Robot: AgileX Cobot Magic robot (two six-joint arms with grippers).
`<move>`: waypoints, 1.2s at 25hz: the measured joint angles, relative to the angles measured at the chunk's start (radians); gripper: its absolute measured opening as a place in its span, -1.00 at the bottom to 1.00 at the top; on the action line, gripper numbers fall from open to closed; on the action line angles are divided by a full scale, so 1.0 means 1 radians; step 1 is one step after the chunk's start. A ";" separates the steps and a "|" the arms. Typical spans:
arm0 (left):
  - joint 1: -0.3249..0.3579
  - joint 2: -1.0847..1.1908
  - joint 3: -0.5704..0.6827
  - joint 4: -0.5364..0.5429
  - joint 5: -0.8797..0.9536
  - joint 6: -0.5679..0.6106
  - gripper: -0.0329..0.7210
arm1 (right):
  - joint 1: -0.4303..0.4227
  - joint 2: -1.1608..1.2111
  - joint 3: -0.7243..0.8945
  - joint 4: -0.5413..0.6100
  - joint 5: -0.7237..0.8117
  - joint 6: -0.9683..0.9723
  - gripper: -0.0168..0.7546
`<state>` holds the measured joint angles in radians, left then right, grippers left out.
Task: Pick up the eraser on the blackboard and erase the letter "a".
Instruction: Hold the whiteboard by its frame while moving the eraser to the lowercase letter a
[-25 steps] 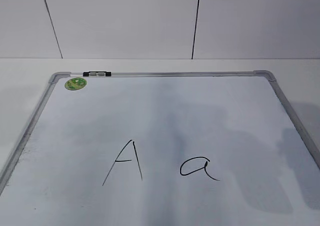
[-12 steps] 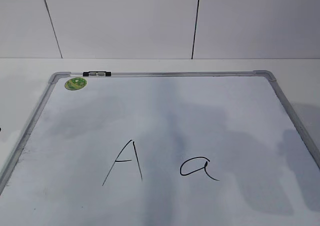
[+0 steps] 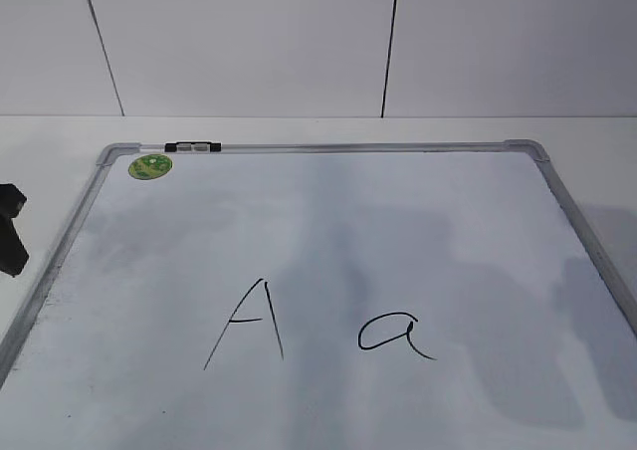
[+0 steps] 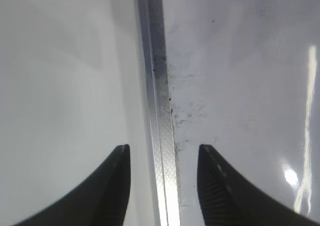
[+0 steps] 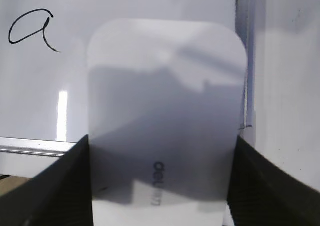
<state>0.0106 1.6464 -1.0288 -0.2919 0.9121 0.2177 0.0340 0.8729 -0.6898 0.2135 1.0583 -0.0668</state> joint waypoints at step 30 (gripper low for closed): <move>0.000 0.238 -0.086 -0.018 -0.038 0.022 -0.32 | 0.000 0.000 0.000 0.002 0.000 -0.002 0.51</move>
<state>0.0106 1.8848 -1.1144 -0.3104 0.8742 0.2401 0.0340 0.8729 -0.6898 0.2151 1.0583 -0.0686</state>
